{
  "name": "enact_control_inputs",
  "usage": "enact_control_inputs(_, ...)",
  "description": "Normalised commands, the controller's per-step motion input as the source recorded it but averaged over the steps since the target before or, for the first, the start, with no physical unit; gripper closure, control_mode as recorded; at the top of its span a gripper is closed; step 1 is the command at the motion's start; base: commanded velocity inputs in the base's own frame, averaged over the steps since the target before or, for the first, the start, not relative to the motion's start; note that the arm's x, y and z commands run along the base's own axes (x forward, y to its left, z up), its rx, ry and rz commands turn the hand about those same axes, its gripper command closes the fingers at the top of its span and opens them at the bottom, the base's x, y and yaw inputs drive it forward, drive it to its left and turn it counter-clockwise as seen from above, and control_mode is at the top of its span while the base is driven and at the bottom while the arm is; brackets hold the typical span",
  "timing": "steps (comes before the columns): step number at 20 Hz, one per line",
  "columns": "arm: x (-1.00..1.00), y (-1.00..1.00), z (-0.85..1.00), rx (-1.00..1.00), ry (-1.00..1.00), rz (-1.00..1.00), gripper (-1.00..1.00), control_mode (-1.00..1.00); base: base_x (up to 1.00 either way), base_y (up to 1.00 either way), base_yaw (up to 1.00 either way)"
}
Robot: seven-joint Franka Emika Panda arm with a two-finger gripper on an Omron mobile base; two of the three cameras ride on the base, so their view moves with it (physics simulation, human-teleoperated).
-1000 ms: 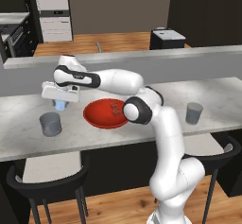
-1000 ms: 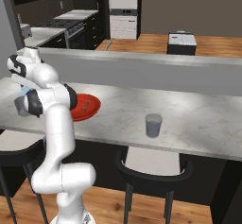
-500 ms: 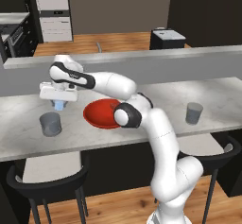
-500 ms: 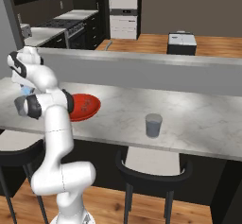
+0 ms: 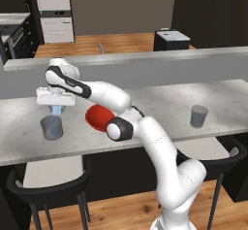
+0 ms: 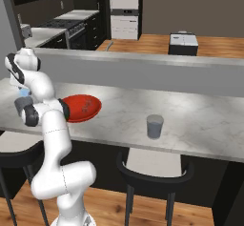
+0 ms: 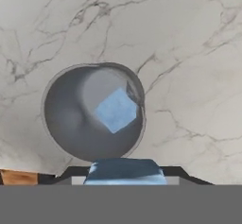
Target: There are four ice cubes in the ice bowl. Place two ice cubes in each glass of water.
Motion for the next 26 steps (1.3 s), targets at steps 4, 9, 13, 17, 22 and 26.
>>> enact_control_inputs(4, 0.05, 0.05, 0.00, -0.15, 0.02, 0.00, 1.00, -1.00, 0.00, 0.00, 0.00)
enact_control_inputs(9, 0.06, 0.00, 0.00, -0.12, 0.02, 0.00, 1.00, -1.00, 0.00, 0.00, 0.00)
enact_control_inputs(13, 0.08, 0.00, 0.00, -0.11, 0.01, 0.00, 1.00, -1.00, 0.00, 0.00, 0.00)
enact_control_inputs(17, 0.30, 0.01, 0.00, -0.09, 0.00, 0.00, 1.00, -1.00, 0.00, 0.00, 0.00)
enact_control_inputs(22, 0.46, 0.05, 0.01, -0.08, 0.00, 0.00, 1.00, -1.00, 0.00, 0.00, 0.00)
enact_control_inputs(26, 0.52, 0.10, 0.13, -0.04, 0.00, 0.00, 1.00, -1.00, 0.00, 0.00, 0.00)
